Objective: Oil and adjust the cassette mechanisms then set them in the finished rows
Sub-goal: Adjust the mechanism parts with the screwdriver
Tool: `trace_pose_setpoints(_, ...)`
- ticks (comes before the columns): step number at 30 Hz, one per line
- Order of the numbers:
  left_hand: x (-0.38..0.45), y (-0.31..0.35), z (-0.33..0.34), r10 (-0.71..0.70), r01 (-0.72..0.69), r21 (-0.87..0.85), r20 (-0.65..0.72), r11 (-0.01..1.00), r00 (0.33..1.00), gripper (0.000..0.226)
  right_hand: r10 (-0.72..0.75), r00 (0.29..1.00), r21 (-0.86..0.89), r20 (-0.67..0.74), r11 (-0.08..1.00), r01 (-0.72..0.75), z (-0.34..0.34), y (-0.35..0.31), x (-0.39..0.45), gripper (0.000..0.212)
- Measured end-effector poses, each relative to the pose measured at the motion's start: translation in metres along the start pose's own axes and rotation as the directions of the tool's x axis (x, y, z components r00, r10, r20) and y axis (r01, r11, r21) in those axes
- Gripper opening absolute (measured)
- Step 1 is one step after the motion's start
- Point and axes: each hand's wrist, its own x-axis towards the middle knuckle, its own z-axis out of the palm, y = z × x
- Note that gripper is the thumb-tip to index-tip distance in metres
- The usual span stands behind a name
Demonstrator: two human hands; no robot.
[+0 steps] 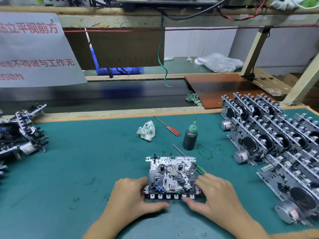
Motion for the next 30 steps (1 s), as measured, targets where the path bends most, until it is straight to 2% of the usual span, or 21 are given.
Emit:
trace_pose_setpoints(2,-0.001,-0.001,-0.002,0.038,-0.038,-0.007,0.036,0.999,0.999,0.068,0.006,1.0,-0.005,0.0,1.0,-0.006,-0.002,0.0,0.0,0.051)
trace_pose_setpoints(5,-0.002,0.002,-0.004,0.1,-0.1,0.003,0.037,0.995,0.994,0.061,0.075,0.997,0.0,-0.011,0.997,-0.075,-0.006,-0.005,0.003,0.05)
trace_pose_setpoints(8,-0.004,0.001,-0.002,0.066,-0.066,-0.059,0.0,0.996,0.998,0.06,0.104,0.994,0.012,0.015,0.995,-0.104,-0.005,-0.008,0.003,0.049)
trace_pose_setpoints(11,-0.002,-0.001,0.001,-0.029,0.036,-0.159,0.045,0.987,0.999,0.045,0.001,0.999,0.039,0.051,0.999,-0.003,-0.007,0.001,0.0,0.048)
trace_pose_setpoints(15,0.0,-0.002,-0.004,-0.047,0.062,-0.264,0.063,0.963,0.997,0.053,0.017,0.991,0.033,0.13,0.999,-0.022,-0.015,-0.002,0.003,0.051)
trace_pose_setpoints(17,0.0,0.004,-0.008,-0.096,0.117,-0.396,0.073,0.911,0.993,0.048,0.077,0.974,0.115,0.215,0.988,-0.103,-0.02,0.001,0.009,0.054)
trace_pose_setpoints(18,-0.001,0.009,-0.009,-0.135,0.163,-0.494,0.093,0.854,0.987,0.046,0.126,0.96,0.206,0.251,0.962,-0.18,-0.023,0.003,0.011,0.058)
trace_pose_setpoints(20,0.0,0.016,-0.013,-0.212,0.255,-0.656,0.146,0.71,0.966,0.05,0.24,0.924,0.43,0.299,0.83,-0.355,-0.028,0.003,0.014,0.064)
trace_pose_setpoints(22,0.002,0.024,-0.019,-0.286,0.314,-0.716,0.165,0.624,0.944,0.06,0.355,0.883,0.551,0.306,0.691,-0.468,-0.034,-0.002,0.019,0.065)
trace_pose_setpoints(24,0.004,0.027,-0.023,-0.355,0.37,-0.715,0.18,0.593,0.917,0.071,0.416,0.828,0.569,0.375,0.602,-0.56,-0.035,-0.009,0.023,0.07)
trace_pose_setpoints(26,0.006,0.028,-0.026,-0.405,0.424,-0.7,0.207,0.575,0.891,0.066,0.435,0.776,0.55,0.458,0.547,-0.631,-0.034,-0.014,0.025,0.072)
trace_pose_setpoints(30,0.005,0.03,-0.027,-0.423,0.467,-0.705,0.255,0.534,0.87,0.061,0.446,0.763,0.47,0.468,0.606,-0.642,-0.036,-0.016,0.027,0.074)
